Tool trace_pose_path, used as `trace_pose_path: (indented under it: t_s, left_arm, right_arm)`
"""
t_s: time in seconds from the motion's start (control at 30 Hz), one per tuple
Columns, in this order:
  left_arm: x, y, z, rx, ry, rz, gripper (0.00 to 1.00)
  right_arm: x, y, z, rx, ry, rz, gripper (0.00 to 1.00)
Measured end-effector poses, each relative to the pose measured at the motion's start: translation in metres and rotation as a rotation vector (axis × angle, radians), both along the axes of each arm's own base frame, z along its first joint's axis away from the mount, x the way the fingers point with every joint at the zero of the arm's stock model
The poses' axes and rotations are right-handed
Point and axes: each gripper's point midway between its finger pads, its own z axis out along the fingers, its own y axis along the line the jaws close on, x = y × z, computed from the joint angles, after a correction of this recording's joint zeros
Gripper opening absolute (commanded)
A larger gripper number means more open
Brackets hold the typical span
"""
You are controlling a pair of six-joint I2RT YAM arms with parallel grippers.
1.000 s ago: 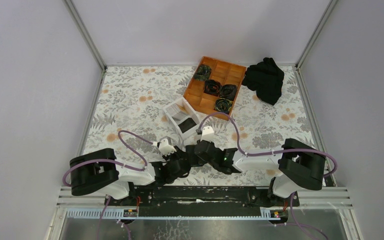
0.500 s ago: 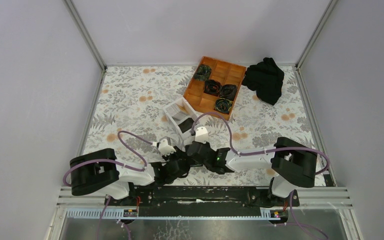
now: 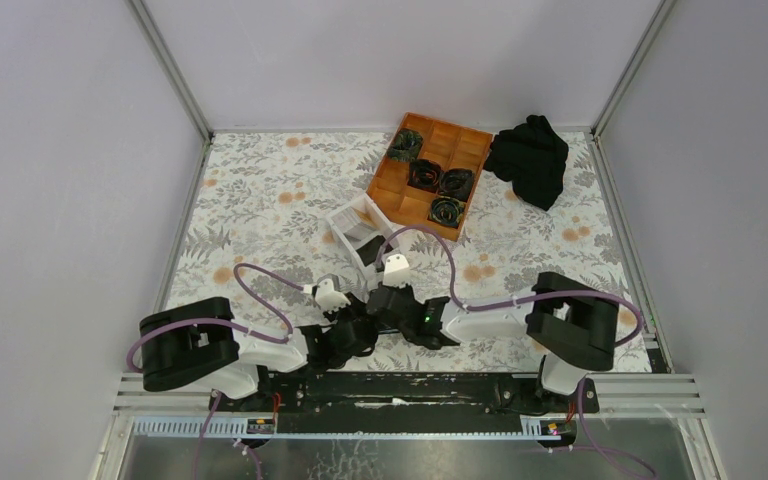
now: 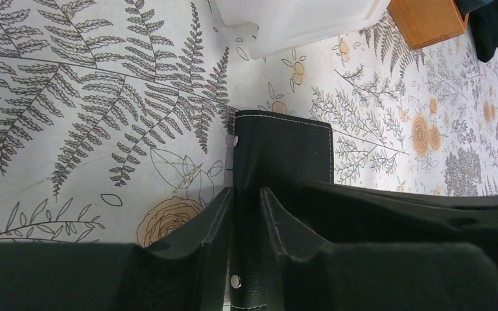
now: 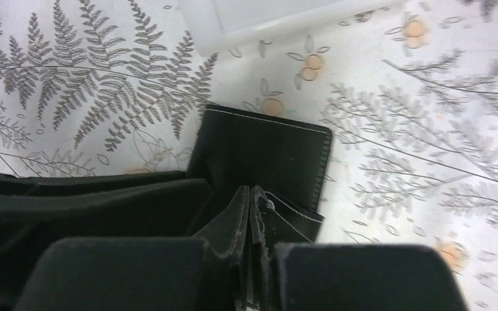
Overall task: Put the credit cards into the card holder
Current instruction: Close the card holder at the center of the board.
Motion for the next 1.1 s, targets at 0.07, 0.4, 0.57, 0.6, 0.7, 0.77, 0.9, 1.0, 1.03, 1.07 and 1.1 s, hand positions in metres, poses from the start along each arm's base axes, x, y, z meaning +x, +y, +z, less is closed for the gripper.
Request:
trace_pose_path:
  t_s: [0.07,0.4,0.57,0.6,0.7,0.77,0.9,1.0,1.03,1.07,1.1]
  left_arm:
    - [0.0,0.0,0.0,0.0,0.0,0.0,0.29]
    - [0.0,0.001,-0.002,0.005,0.0,0.002,0.29]
    - [0.001,0.001,-0.002,0.007,-0.002,0.004,0.29]
    - [0.001,0.001,-0.002,0.007,-0.002,0.004,0.29]
    - [0.0,-0.001,-0.002,0.004,0.0,0.001,0.29]
    - [0.001,-0.002,-0.001,0.0,0.001,-0.001,0.28]
    - [0.0,-0.005,0.0,-0.003,0.006,-0.007,0.28]
    - [0.0,-0.005,0.0,-0.001,0.008,-0.007,0.28]
    - [0.0,-0.005,0.0,-0.001,0.008,-0.007,0.28]
    - [0.0,-0.005,0.0,0.0,0.008,-0.008,0.28]
    - [0.0,-0.005,0.0,0.0,0.008,-0.008,0.28]
  right_arm:
    - [0.001,0.007,-0.005,0.024,0.004,-0.003,0.03]
    - [0.0,0.01,-0.008,0.091,-0.013,-0.048,0.02]
    - [-0.001,0.008,-0.008,0.155,-0.019,-0.082,0.03]
    - [-0.002,0.007,-0.008,0.172,-0.018,-0.088,0.02]
    - [-0.004,0.004,-0.008,0.226,-0.014,-0.105,0.02]
    - [-0.006,0.002,-0.008,0.266,-0.007,-0.109,0.02]
    - [-0.01,-0.001,-0.008,0.365,0.024,-0.11,0.01]
    - [-0.011,-0.001,-0.007,0.42,0.044,-0.11,0.01]
    - [-0.012,-0.001,-0.007,0.432,0.049,-0.108,0.0]
    - [-0.012,-0.001,-0.007,0.449,0.057,-0.108,0.0]
    - [-0.013,-0.001,-0.008,0.465,0.064,-0.108,0.0]
